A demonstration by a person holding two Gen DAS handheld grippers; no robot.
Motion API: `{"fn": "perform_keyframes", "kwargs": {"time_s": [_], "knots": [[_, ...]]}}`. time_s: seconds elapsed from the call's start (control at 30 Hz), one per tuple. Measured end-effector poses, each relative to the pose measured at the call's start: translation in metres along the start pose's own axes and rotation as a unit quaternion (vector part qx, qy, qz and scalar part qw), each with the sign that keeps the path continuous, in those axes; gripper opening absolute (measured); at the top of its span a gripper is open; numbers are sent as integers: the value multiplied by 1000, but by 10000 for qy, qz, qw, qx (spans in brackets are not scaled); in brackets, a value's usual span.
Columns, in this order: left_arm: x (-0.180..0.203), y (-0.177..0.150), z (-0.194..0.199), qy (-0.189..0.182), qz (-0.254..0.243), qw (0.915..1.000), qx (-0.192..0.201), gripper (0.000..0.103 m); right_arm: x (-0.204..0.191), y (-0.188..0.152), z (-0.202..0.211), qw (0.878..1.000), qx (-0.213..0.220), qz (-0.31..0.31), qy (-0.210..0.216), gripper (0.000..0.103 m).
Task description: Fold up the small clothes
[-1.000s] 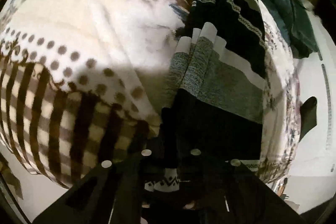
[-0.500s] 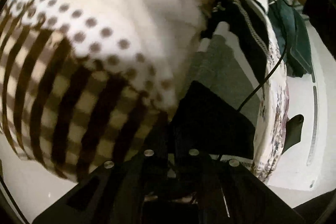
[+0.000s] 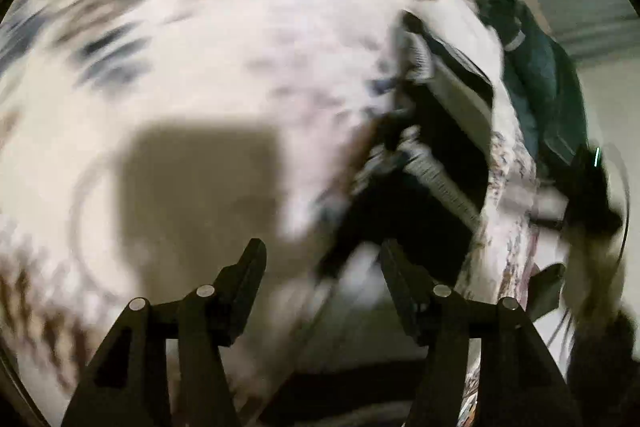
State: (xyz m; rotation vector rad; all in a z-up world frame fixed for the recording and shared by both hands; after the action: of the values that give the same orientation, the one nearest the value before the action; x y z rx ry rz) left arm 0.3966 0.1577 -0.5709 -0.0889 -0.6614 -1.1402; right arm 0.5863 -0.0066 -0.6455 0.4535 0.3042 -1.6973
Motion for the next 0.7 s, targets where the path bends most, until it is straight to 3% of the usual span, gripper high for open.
{"fn": "perform_keyframes", "kwargs": {"time_s": [0.17, 0.2, 0.23, 0.37, 0.53, 0.6, 0.7], "knots": [[38, 22, -74, -247, -361, 9986, -297, 53, 90, -78, -16, 9941, -255, -1051, 44, 59], [43, 24, -81, -219, -518, 9981, -262, 41, 102, -88, -22, 9922, -267, -1217, 61, 59], [48, 25, -86, -204, -667, 9972, -264, 4, 113, -98, -25, 9900, -262, -1381, 80, 59], [39, 24, -86, 130, -995, 9947, -245, 5, 143, -115, -28, 9859, -146, -1665, 125, 59], [34, 30, -73, -55, -886, 9943, -586, 9, 155, -104, -19, 9852, -62, -1695, 237, 59], [47, 40, -71, -83, -909, 9934, -691, 21, 149, -89, -18, 9866, -9, -1602, 314, 59], [62, 69, -74, -254, -954, 9940, -468, 51, 142, -63, -14, 9869, 130, -1521, 517, 59]]}}
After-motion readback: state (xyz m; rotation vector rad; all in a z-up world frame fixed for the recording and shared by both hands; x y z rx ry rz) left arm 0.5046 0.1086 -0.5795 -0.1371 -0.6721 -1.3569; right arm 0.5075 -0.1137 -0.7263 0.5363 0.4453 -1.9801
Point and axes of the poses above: each gripper's, at about its wrist camera, not at the fingertips, and z roughly against the way its jaws point, x to its right, y to its top, the point moved 4 cm from there along -z, roughly the way its jaws point, and after that the axes turned 9 degrees about x, right-handed, at the moved point
